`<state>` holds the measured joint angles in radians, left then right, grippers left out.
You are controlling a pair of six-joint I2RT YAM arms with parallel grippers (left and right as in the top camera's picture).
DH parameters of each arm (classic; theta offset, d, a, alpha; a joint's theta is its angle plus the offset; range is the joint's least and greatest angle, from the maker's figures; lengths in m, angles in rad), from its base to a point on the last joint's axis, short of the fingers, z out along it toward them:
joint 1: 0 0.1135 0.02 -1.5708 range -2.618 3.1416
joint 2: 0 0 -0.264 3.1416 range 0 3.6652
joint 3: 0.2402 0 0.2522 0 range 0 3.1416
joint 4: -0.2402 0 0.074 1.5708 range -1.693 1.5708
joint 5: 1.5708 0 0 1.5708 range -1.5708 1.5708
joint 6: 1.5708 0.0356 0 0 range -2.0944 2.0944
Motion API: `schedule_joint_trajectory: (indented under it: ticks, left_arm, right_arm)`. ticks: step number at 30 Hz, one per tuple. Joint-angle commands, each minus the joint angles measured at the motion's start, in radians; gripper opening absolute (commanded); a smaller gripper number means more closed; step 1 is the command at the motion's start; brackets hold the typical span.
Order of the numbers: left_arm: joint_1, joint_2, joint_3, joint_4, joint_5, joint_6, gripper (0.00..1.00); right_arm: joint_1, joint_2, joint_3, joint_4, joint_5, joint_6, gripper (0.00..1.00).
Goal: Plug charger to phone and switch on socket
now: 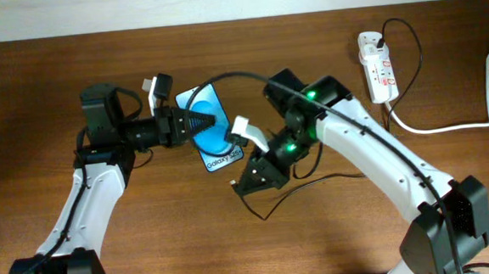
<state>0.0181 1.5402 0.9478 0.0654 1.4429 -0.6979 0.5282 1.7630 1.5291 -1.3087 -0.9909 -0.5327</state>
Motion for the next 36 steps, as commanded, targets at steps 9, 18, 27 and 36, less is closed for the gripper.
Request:
schedule_joint_trajectory:
  ticks: [9,18,27,36]
  left_arm:
    - [0.004,-0.005,0.002,0.039,0.109,0.018,0.00]
    - [0.004,-0.005,0.002,0.040,0.106,0.019,0.00]
    - [0.004,-0.005,0.002,0.040,0.106,0.018,0.00]
    - [0.009,-0.005,0.002,0.039,0.085,0.018,0.00]
  right_arm:
    - [0.000,-0.004,0.014,0.069,0.014,0.179,0.04]
    - [-0.051,-0.004,0.014,0.072,-0.097,0.179,0.04]
    - [-0.051,-0.004,0.014,0.072,-0.110,0.179,0.04]
    - [-0.060,-0.004,0.014,0.011,-0.105,0.178,0.04]
